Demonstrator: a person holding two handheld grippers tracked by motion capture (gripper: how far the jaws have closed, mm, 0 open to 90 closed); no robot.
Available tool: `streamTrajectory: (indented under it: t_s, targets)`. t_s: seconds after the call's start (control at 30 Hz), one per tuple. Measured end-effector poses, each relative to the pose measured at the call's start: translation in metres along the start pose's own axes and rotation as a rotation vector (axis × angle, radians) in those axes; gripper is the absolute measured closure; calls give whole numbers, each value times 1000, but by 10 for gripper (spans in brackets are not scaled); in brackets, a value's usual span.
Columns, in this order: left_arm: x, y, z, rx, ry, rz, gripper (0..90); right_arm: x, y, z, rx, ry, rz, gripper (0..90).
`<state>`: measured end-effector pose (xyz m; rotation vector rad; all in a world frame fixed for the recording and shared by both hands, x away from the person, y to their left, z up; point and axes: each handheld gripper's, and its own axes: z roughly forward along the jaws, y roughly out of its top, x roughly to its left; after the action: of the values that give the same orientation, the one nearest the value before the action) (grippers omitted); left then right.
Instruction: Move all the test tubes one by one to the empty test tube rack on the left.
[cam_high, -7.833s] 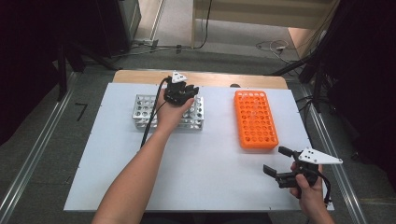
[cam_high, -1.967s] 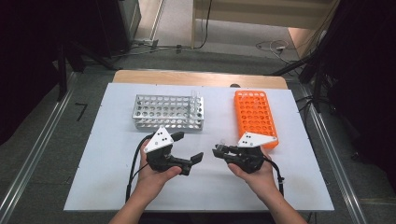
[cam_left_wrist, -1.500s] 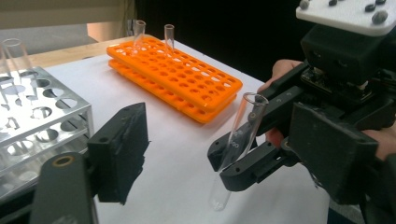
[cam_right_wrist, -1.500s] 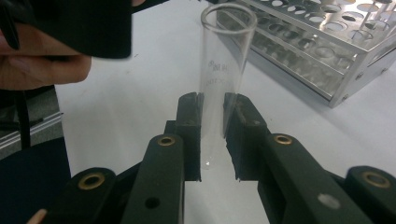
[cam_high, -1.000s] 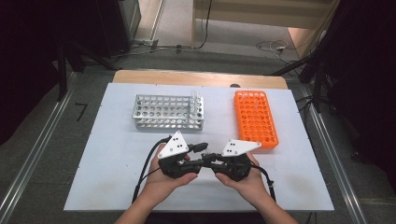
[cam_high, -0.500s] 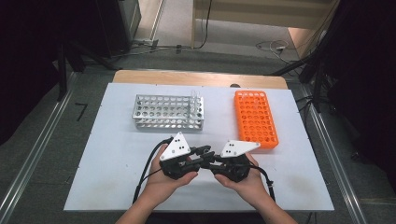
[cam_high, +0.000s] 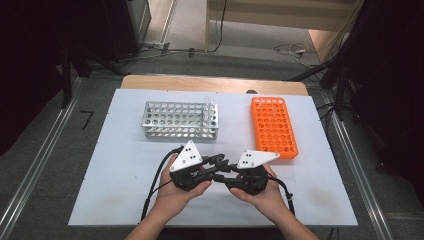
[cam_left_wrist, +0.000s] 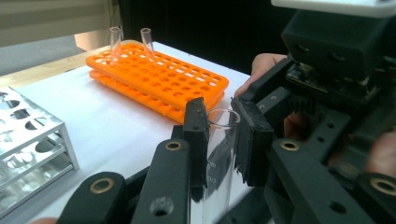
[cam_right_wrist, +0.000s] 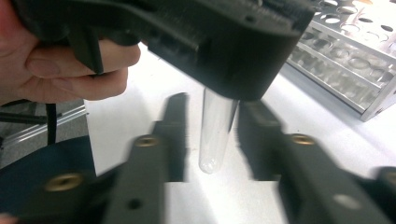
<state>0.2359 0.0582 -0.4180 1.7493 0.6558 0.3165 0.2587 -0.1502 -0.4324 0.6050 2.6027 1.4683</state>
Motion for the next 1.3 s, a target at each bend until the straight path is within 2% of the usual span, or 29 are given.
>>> streamTrajectory:
  t_s: [0.13,0.3,0.4,0.43,0.6,0.9,1.03,1.3]
  targets:
    - [3,0,-2,-5,9,-6,759,-1,0,-3,-12,-1,0,341]
    - [9,1,-5,-8,27,-6,760,-5,-3,-11,-31,-41,1,122]
    - [14,1,-7,-7,33,-15,760,-10,-6,-17,-34,-55,23,5]
    - [15,1,-7,-6,37,-17,760,-12,-7,-20,-36,-58,38,0]
    - [21,2,-9,-8,48,-24,760,-19,-13,-31,-49,-85,34,0]
    - [37,11,-14,-19,87,-27,760,-28,-30,-58,-61,-138,61,0]
    - [45,14,-13,-24,110,-34,760,-34,-39,-74,-72,-184,74,0]
    - [64,23,-6,-28,146,-34,760,-42,-54,-99,-93,-229,116,0]
